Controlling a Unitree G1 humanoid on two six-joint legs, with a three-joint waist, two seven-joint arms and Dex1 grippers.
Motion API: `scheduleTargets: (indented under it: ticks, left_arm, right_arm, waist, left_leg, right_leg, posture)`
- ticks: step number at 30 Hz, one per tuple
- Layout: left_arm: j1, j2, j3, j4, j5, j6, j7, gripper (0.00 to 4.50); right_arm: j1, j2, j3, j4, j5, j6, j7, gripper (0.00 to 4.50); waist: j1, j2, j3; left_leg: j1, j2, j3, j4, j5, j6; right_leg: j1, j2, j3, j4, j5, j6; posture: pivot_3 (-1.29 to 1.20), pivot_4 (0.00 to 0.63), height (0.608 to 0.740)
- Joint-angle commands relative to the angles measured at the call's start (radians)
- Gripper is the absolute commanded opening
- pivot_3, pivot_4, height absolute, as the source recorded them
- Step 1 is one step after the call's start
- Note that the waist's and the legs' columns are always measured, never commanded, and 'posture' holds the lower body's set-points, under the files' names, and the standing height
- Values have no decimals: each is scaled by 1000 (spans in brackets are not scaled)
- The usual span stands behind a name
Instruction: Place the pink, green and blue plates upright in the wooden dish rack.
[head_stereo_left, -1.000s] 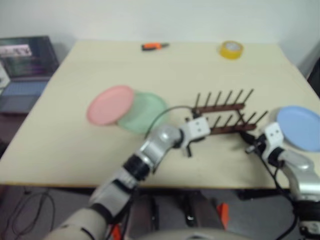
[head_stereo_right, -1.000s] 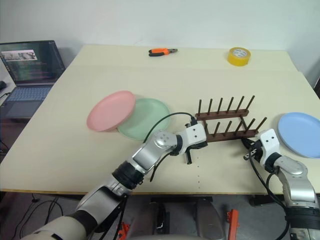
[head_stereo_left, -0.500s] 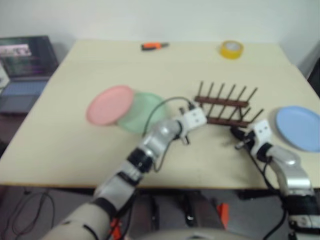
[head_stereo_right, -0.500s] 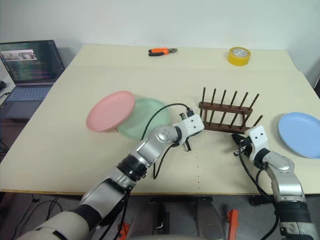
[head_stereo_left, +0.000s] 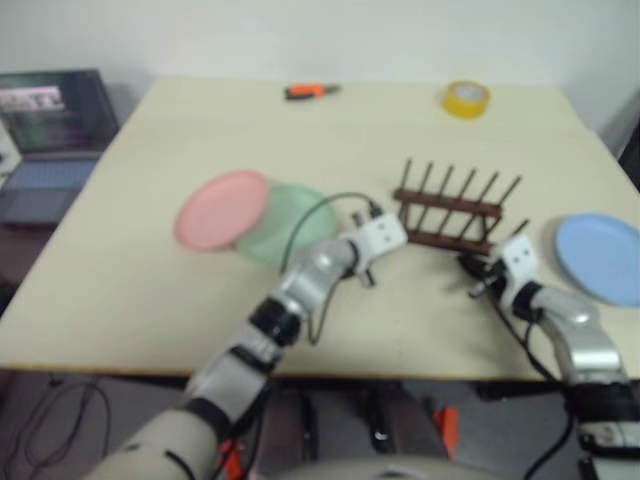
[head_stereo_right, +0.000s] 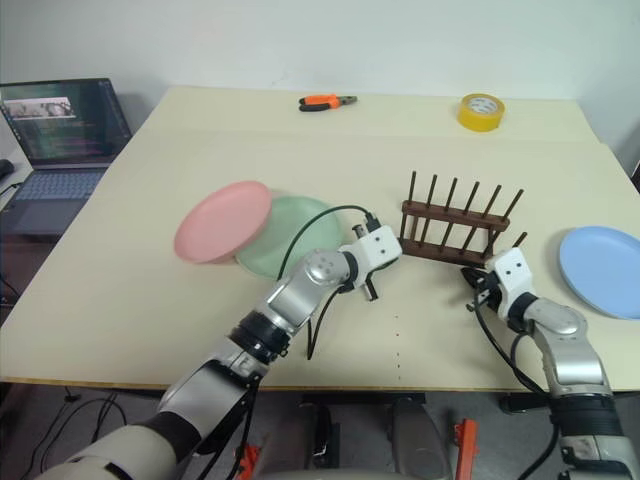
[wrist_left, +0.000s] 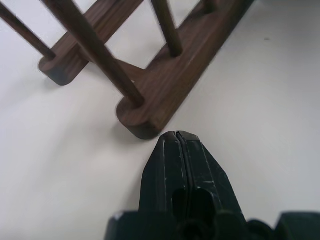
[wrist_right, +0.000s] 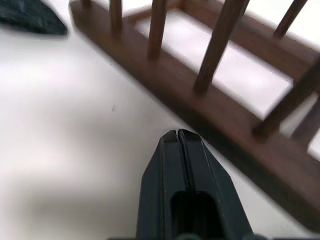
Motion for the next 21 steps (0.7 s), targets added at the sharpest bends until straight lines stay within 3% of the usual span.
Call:
scheduleTargets:
  ticks: [1,14,21]
  left_arm:
    - [12,0,-2,-83,-20,7,-57,37]
    - [13,-2,13,-124,-35,22,-105,37]
    - [15,-4,15,-121,-33,24,-101,37]
  right_arm:
    - [32,-43,-32,-38,12,28,20,0]
    - [-36,-10,-50,73,-67,-33,-141,0]
    - [-61,-5,-45,104,-75,-55,-149,0]
  waist:
    - [0,0,0]
    - [-1,0,0]
    - [-1,0,0]
  left_leg:
    - [0,0,0,0,0,0]
    - [0,0,0,1,0,0]
    - [0,0,0,1,0,0]
  right_leg:
    - [0,0,0,0,0,0]
    - [0,0,0,0,0,0]
    - [0,0,0,0,0,0]
  posture:
    - [0,150,740]
    - [0,150,740]
    - [0,150,740]
